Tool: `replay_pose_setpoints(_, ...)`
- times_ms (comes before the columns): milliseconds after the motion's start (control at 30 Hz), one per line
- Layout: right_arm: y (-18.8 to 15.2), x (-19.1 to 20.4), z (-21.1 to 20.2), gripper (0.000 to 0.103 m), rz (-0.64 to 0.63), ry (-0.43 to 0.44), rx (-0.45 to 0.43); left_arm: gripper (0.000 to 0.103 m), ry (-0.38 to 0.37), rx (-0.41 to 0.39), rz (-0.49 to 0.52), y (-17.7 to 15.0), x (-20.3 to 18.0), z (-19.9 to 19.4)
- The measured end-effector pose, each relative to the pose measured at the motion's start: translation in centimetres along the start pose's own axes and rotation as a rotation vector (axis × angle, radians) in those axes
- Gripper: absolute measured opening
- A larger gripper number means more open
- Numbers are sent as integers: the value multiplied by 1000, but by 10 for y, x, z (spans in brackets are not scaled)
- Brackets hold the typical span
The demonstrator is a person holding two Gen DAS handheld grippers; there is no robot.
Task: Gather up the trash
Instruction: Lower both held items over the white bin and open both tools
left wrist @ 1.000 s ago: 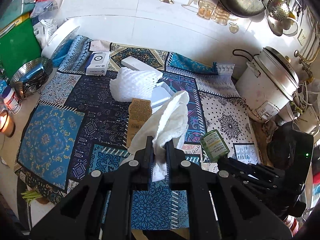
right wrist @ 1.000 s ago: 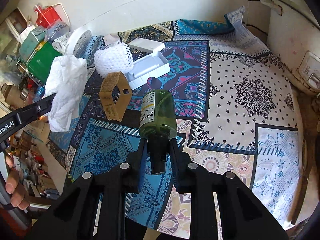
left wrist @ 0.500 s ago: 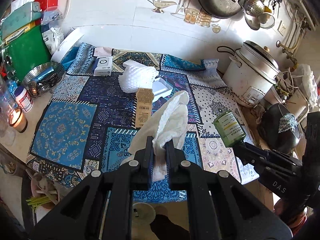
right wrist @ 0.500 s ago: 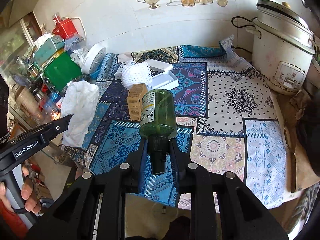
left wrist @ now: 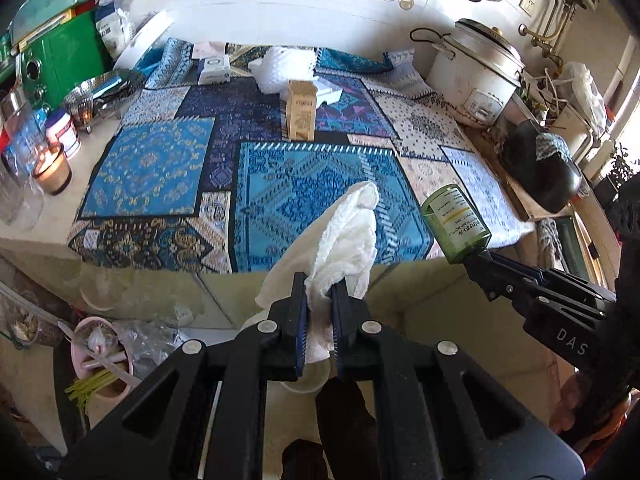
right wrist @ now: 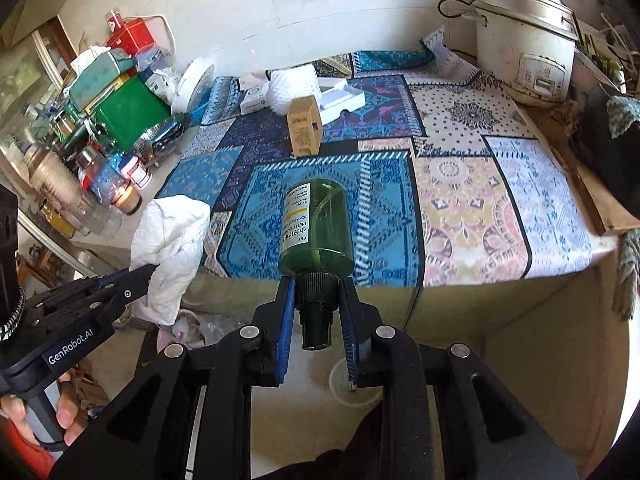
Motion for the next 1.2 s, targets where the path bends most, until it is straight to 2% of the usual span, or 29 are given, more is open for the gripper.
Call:
replay_pose_setpoints(200,-51,3,16,20,23,-15,92,9,-12,119,-14,-60,9,21)
replay_pose_setpoints(467,-110,-12,66,20,40,-16,227,9,-7,262,-82,-126,21,83)
replay_pose_setpoints(767,-196,-69,183,20,93,9,372,9,41,390,-141,-209,42,208)
replay_pose_setpoints(1000,-266,-108,284,20,111,16,487,9,28,445,-223,-273,60,315)
replay_pose_setpoints(1200,-302,-118,354,20,76,34,544,9,19,473,-268,-319,73,391)
Point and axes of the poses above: each gripper's, at about its wrist camera, not at the fingertips, and z roughly the way its jaws point, x to its left, y to its top, the point moved 10 cm from there along z, roughly the way its jaws point, and after that the axes turned 2 degrees about -y, right-handed, at the moved point
